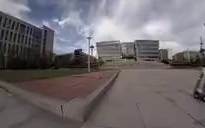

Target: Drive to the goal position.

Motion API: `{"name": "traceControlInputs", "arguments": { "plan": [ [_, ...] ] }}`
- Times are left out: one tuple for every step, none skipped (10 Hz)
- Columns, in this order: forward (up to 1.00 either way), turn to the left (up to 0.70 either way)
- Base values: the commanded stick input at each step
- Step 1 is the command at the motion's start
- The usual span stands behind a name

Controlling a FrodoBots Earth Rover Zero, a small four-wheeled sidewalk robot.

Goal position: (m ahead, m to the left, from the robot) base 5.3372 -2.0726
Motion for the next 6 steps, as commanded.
{"name": "traceControlInputs", "arguments": {
  "plan": [
    [0.7,-0.16],
    [0.7,-0.35],
    [0.7,-0.35],
    [0.7,-0.35],
    [0.7,-0.35],
    [0.7,-0.35]
  ]
}}
